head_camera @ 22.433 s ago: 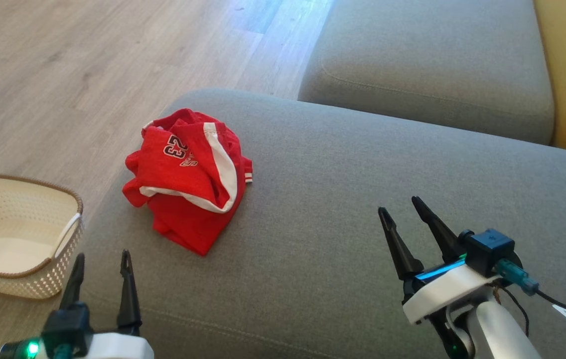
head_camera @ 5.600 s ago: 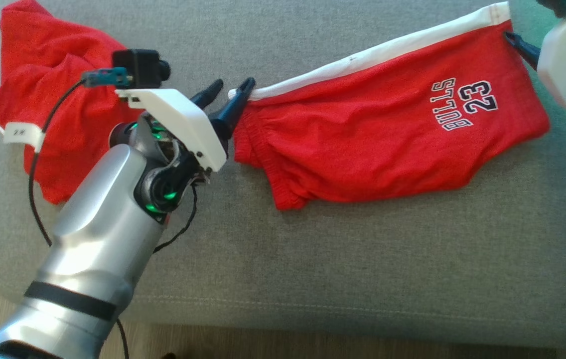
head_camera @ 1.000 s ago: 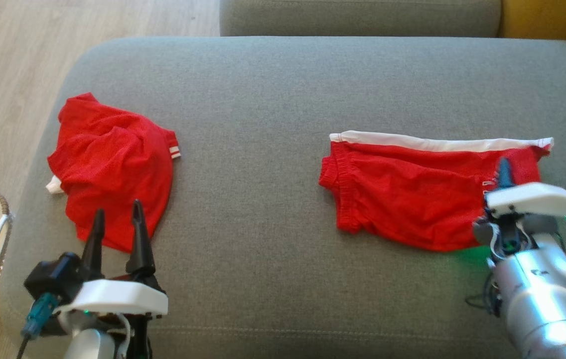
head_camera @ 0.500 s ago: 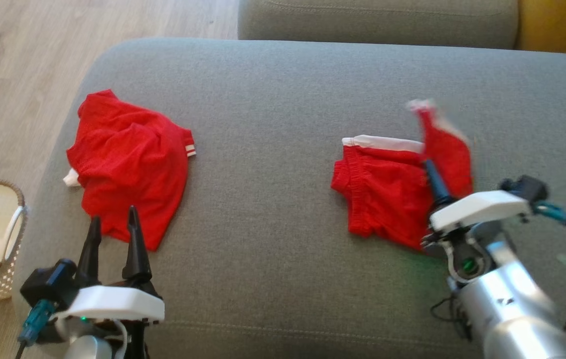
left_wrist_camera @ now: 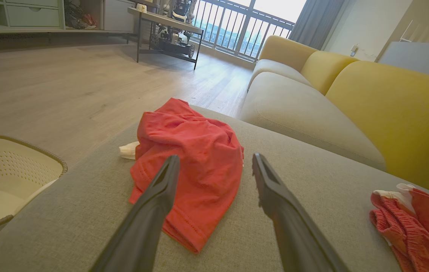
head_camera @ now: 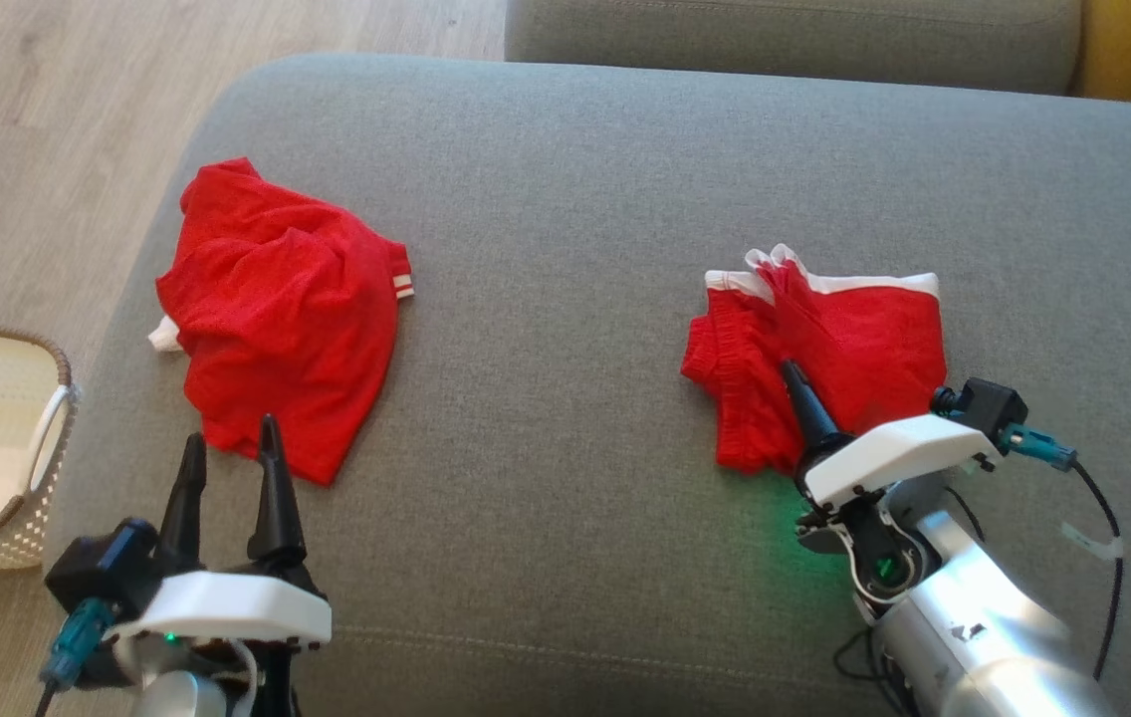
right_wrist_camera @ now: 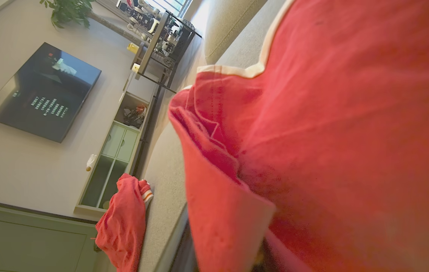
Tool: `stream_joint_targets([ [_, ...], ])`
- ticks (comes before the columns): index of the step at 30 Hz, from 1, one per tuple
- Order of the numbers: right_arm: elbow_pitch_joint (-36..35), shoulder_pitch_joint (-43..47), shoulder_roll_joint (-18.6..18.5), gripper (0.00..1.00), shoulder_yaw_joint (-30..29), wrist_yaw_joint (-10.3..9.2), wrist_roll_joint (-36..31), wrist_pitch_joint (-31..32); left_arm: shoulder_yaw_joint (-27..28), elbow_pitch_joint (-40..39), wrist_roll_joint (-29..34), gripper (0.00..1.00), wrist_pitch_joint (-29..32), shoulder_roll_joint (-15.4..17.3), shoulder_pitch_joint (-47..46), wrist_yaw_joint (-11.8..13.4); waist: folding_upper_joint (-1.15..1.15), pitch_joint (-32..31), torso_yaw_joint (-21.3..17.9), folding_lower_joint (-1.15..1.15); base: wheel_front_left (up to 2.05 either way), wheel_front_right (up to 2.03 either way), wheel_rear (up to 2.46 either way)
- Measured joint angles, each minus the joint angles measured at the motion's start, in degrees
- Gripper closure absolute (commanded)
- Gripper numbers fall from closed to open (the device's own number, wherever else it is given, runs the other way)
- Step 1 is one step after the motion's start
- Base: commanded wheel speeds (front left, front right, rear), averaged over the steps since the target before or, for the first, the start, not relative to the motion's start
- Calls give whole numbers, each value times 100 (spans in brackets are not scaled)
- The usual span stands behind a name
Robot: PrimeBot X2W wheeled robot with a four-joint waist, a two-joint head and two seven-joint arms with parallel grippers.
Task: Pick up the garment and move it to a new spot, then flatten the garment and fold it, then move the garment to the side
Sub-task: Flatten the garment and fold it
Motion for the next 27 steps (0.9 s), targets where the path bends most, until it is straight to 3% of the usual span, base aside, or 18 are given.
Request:
stream_joint_targets([
  [9,-428,0,1,0,457,0,347,-83,-5,19,0,0,0,0,1,0,0,-28,-15,0,0,0,0],
  [18,113,-44,0,0,875,0,332,244,-77,42,-1,0,0,0,-7,8,0,41,-73,0,0,0,0],
  [24,-131,-69,-45,0,927,0,234,-86,-68,-29,-2,0,0,0,-7,23,0,-61,-288,0,0,0,0],
  [27,-457,-70,-243,0,877,0,18,-263,-59,-167,-12,0,0,0,-5,24,0,-157,-426,0,0,0,0],
])
